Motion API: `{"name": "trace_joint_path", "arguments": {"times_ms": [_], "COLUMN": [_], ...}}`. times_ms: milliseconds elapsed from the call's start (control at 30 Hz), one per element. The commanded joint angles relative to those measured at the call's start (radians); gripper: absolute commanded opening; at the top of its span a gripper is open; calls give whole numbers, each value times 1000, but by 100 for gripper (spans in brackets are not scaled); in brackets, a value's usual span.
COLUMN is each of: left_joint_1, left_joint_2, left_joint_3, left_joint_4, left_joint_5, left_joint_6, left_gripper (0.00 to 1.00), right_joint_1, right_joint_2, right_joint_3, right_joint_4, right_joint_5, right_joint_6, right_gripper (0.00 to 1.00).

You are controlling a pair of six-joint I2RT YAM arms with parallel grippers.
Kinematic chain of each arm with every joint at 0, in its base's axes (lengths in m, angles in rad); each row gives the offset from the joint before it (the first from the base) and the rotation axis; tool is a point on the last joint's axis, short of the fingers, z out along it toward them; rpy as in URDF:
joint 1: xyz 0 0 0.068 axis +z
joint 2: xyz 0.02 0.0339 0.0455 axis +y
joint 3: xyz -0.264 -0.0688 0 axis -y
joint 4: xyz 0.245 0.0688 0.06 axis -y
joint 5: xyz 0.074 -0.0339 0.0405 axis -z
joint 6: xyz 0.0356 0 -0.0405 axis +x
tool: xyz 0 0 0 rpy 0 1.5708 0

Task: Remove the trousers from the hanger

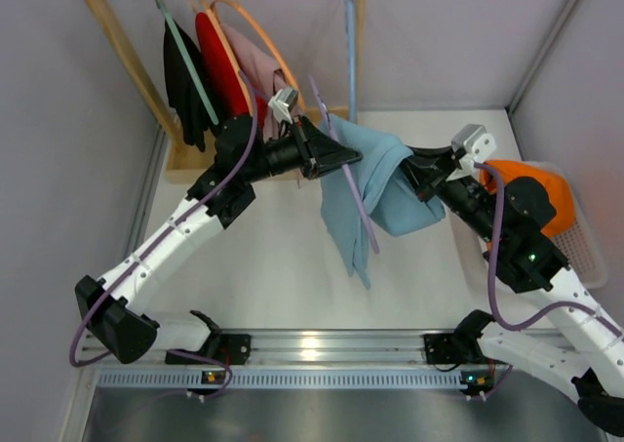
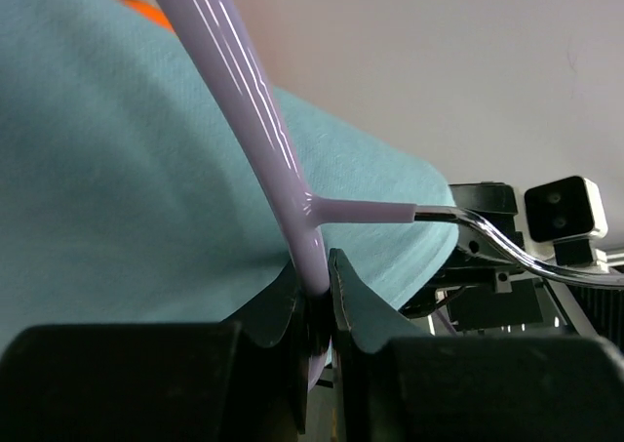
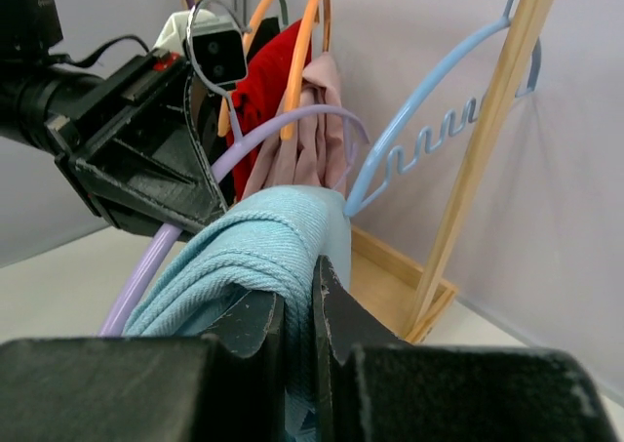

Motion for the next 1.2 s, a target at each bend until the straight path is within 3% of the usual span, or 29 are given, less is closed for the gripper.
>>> {"name": "trace_joint_path", "arguments": {"times_ms": [0,1167], "left_joint_1": [6,6], "left_joint_2": [-33,-53], "left_joint_3": [-34,-203], "left_joint_4": [59,59], "left_joint_5": [1,16], "left_joint_6": [81,107], "left_gripper": [0,0], "right_joint_1": [-1,-113], "right_joint_2": [-61,57], "right_joint_3": [163,622], "right_joint_4": [238,284], "right_joint_5": [16,60], "right_joint_6": [11,31], "right_gripper": [0,0]}}
